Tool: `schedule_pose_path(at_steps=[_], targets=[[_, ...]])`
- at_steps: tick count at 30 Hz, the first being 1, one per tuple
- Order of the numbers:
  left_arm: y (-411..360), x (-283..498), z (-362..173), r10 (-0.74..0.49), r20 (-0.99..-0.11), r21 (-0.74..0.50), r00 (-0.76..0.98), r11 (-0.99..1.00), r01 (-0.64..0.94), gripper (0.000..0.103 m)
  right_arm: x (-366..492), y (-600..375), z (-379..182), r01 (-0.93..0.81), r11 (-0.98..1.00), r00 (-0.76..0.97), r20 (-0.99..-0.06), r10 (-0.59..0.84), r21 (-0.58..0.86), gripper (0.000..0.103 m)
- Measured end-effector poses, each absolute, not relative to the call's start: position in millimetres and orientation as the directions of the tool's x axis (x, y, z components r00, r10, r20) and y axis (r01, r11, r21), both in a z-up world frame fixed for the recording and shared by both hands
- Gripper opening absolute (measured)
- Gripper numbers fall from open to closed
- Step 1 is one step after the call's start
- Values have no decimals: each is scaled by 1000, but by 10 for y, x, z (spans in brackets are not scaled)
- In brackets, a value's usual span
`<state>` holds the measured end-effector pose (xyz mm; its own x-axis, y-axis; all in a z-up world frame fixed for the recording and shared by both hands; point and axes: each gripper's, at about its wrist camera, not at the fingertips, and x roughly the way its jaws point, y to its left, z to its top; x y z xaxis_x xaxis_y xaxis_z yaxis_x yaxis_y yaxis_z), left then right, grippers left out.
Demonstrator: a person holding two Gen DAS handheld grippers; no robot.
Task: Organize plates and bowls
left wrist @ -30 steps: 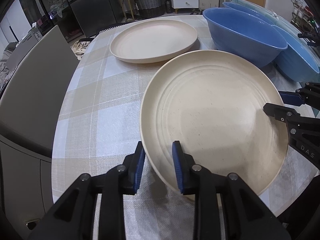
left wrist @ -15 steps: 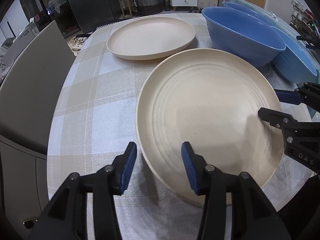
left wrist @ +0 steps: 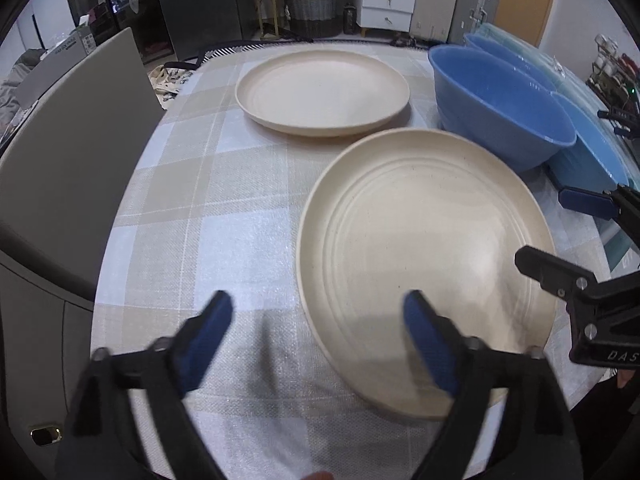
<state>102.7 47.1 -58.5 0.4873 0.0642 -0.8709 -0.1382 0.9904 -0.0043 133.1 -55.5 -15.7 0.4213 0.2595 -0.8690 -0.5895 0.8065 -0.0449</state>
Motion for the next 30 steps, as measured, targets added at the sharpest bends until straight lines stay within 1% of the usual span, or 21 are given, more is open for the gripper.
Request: schedule_pose_path(at_steps=[1, 3, 6, 16, 24, 30], targets=[[485, 1020, -564, 65, -866, -8, 496, 990, -143, 98, 1327, -554, -139, -588, 808, 427, -865, 264, -43, 91], [519, 1004, -521, 68, -852, -15, 519, 988, -154, 103, 1324, -548, -99, -584, 811, 440, -855, 275, -40, 98], [572, 992, -479, 83, -840, -14, 536, 985, -173, 103, 1335, -536, -48, -582, 813, 452, -846, 284, -38, 101], [722, 945, -386, 90, -826, -41, 556, 975, -219, 103, 1297, -418, 92, -609, 793, 460, -819, 344, -8, 102], [773, 921, -263, 91, -810, -58, 579, 970, -234, 103, 1285, -451, 316, -613, 790, 485, -779, 398, 22, 102], [818, 911, -66, 91, -781, -72, 618, 970, -233, 103, 1337, -511, 602, -605, 795, 521, -735, 434, 41, 102]])
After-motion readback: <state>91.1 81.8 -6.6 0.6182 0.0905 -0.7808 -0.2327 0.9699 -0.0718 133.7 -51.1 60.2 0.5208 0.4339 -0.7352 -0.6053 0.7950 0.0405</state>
